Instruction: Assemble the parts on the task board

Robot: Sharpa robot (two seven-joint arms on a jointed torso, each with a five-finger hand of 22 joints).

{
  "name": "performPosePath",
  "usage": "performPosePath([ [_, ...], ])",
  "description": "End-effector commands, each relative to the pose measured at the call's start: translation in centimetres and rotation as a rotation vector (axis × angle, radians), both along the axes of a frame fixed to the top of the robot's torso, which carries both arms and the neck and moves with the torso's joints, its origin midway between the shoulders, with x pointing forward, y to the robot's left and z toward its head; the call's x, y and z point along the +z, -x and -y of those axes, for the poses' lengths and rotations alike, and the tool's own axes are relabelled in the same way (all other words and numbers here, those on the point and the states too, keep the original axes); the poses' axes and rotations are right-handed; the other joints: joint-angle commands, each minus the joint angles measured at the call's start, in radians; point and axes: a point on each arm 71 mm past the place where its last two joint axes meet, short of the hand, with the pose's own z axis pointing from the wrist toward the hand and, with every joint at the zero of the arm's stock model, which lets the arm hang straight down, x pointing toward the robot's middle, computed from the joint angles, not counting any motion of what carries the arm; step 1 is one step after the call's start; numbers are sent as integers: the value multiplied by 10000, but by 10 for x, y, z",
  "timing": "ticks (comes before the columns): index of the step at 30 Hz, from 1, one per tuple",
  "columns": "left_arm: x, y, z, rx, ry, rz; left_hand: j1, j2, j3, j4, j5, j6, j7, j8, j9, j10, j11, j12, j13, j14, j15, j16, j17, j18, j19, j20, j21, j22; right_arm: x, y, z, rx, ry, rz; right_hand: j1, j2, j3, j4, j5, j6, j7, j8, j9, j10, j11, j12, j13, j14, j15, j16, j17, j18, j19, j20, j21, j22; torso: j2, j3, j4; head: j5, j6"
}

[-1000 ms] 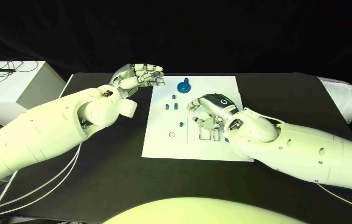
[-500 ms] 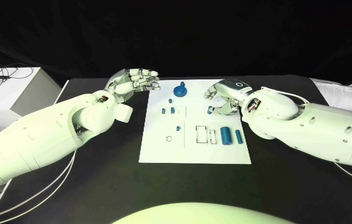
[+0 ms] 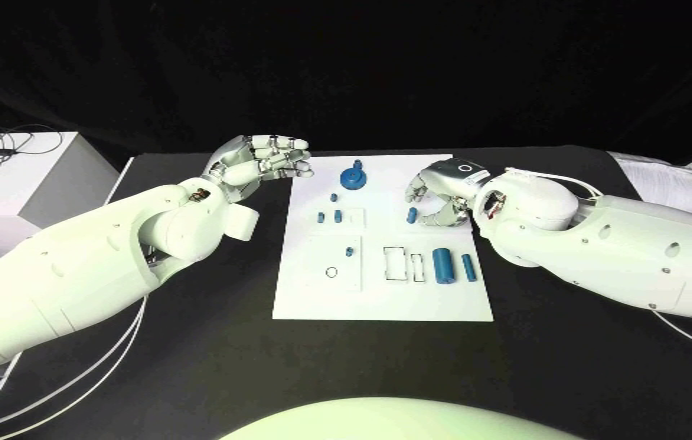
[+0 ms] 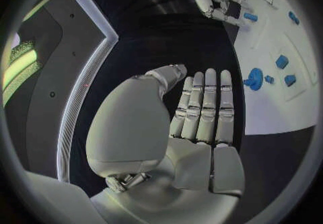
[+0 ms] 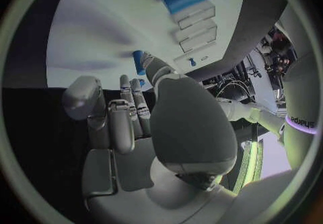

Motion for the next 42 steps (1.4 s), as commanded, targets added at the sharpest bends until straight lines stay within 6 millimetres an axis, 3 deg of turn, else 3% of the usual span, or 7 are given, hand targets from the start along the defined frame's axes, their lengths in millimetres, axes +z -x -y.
performPosePath([
  [1, 1, 1, 2, -130, 116, 77, 76, 26, 14, -51, 23, 9, 72, -16, -15, -3, 55, -47, -15, 21, 33, -68, 9, 30, 57, 17, -51, -9, -3, 0, -2, 58, 442, -25, 104, -2, 100, 61, 17, 127, 60, -43, -11, 135, 7, 70, 10, 611, -50, -9, 672, 8, 80, 7, 64, 21, 1, -2, 17, -7, -19],
  [5, 1, 1, 2, -137, 117, 75, 76, 26, 14, -51, 23, 9, 72, -16, -15, -3, 55, -47, -15, 21, 33, -68, 9, 30, 57, 17, -51, -9, -5, 0, -5, 62, 373, 37, 156, 49, 590, 209, 6, 378, 136, -2, -32, 429, -49, 151, -2, 632, -105, 35, 732, -12, 128, -44, 161, 95, 2, -2, 14, 3, -31],
  [12, 1, 1, 2, -136, 113, 68, 70, 31, 12, -44, 23, 11, 75, -17, -17, -2, 56, -49, -14, 29, 34, -85, 18, 32, 68, 21, -71, -24, -9, 0, -10, 123, 334, -43, 39, -158, 1918, 418, -363, 836, 264, 94, -29, 969, -118, 43, -79, 650, -162, 88, 795, -39, 177, -110, 290, 217, -2, 4, 2, 32, -62],
  [26, 1, 1, 2, -142, 105, 47, 70, 31, 12, -44, 23, 11, 75, -17, -17, -2, 56, -49, -14, 29, 34, -85, 18, 32, 68, 21, -71, -24, -14, 2, -14, 133, 279, -109, -148, -201, 2669, 392, -413, 1298, 202, 339, 127, 1517, -210, -64, -61, 661, -233, 124, 837, -72, 226, -178, 498, 388, -9, 3, -11, 34, -99],
  [32, 1, 1, 1, -144, 103, 40, 70, 31, 12, -44, 23, 11, 75, -17, -17, -2, 56, -49, -14, 29, 34, -85, 18, 32, 68, 21, -71, -24, -10, 2, -13, 19, -47, 561, 218, 201, 3325, -167, -747, 1621, 137, 648, 364, 2165, -374, -5, 73, 678, -383, 166, 899, -124, 292, -316, 847, 653, -14, 2, -4, 31, -106],
  [37, 0, 0, 2, -148, 107, 37, 73, 48, 18, -40, 25, 18, 75, -14, -19, 3, 55, -50, -12, 40, 33, -107, 30, 35, 84, 23, -96, -43, -4, 5, -14, 39, -471, 1116, 226, 285, 3782, -586, -1132, 1679, 116, 791, 513, 2473, -423, -44, 229, 674, -420, 158, 889, -147, 295, -373, 974, 777, -15, 2, 3, 31, -83],
  [42, 0, 0, 2, -142, 107, 31, 73, 48, 18, -40, 25, 18, 75, -14, -19, 3, 55, -50, -12, 40, 33, -107, 30, 35, 84, 23, -96, -43, 2, 11, -14, 122, -908, 1357, 173, 292, 3842, -646, -1229, 1691, 112, 825, 551, 2524, -432, -60, 269, 676, -427, 164, 898, -153, 296, -381, 1009, 810, -22, -8, 0, 50, -70],
])
